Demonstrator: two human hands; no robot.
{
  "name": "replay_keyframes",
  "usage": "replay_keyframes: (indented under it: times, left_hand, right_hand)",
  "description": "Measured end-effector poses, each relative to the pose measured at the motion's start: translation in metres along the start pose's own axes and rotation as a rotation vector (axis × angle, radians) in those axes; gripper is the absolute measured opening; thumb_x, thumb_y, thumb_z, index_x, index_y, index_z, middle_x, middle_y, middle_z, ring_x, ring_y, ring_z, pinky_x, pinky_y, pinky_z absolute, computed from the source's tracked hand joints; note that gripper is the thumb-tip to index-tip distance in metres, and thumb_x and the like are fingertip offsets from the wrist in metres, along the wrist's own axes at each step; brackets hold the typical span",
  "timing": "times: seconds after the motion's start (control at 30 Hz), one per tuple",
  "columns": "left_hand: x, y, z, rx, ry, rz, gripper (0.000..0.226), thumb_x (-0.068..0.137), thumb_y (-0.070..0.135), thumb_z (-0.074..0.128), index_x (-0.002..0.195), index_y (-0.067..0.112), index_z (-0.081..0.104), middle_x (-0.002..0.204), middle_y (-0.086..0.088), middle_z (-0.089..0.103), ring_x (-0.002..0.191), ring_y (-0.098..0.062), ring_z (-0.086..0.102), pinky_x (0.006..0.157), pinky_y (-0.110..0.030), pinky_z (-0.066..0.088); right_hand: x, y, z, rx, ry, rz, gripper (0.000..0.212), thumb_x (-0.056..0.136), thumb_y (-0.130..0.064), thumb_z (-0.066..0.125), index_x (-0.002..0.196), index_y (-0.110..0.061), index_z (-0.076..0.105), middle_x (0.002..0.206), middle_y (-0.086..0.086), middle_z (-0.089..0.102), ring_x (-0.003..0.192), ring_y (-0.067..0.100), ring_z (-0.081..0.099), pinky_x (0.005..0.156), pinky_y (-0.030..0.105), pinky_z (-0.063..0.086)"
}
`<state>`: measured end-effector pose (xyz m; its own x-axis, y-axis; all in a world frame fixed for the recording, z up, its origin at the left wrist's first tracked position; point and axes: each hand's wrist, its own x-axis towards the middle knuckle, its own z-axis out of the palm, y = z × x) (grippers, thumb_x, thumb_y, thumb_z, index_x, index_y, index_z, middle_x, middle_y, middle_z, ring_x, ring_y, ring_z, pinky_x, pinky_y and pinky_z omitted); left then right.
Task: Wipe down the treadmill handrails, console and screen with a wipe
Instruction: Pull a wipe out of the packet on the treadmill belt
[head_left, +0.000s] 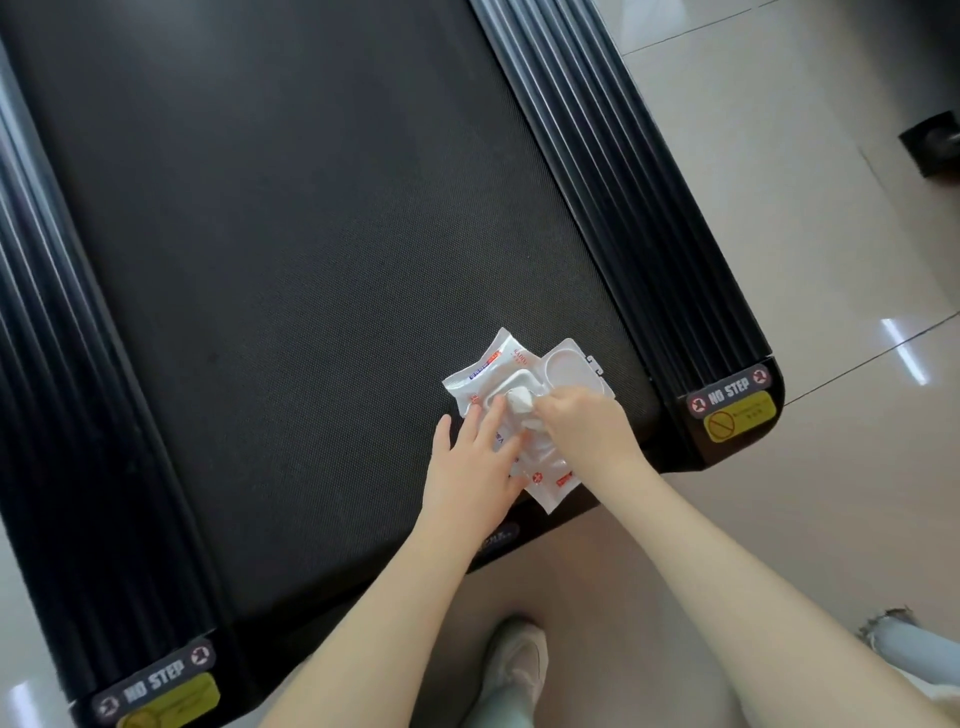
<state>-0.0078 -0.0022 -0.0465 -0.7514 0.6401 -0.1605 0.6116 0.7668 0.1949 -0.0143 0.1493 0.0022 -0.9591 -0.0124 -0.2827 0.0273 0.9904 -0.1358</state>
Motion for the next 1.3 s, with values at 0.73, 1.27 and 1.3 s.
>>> replay_keyframes:
  times: [0.73,1.27,1.3]
  left_hand:
    - [0.014,0.006,-0.027,-0.111,-0.424,-0.014,0.048,0.1,0.05,0.035,0.143,0.03,0.04,0.163,-0.003,-0.004,0.149,-0.025,-0.001,0.117,-0.044,0.01]
    - [0.025,0.016,-0.037,-0.067,-0.473,-0.062,0.04,0.1,0.043,0.037,0.134,0.027,0.053,0.161,-0.003,0.006,0.147,-0.029,0.01,0.117,-0.046,0.012]
    - [0.025,0.017,-0.037,-0.066,-0.457,-0.066,0.04,0.1,0.043,0.038,0.132,0.025,0.054,0.16,-0.004,0.013,0.145,-0.028,0.016,0.116,-0.045,0.014]
  right_hand:
    - [-0.015,-0.009,-0.05,0.128,-0.292,0.32,0.015,0.099,-0.016,0.05,0.096,-0.005,0.06,0.091,0.008,0.058,0.078,0.022,0.044,0.065,0.028,0.038]
    - [-0.018,-0.002,-0.069,0.179,-0.336,0.409,0.041,0.097,-0.012,0.046,0.06,-0.012,0.028,0.067,0.003,0.038,0.073,0.024,0.04,0.05,0.028,0.024]
    - [-0.022,0.0,-0.066,0.204,-0.273,0.411,0.044,0.098,-0.016,0.047,0.059,-0.014,0.027,0.069,0.004,0.04,0.073,0.024,0.041,0.055,0.03,0.025]
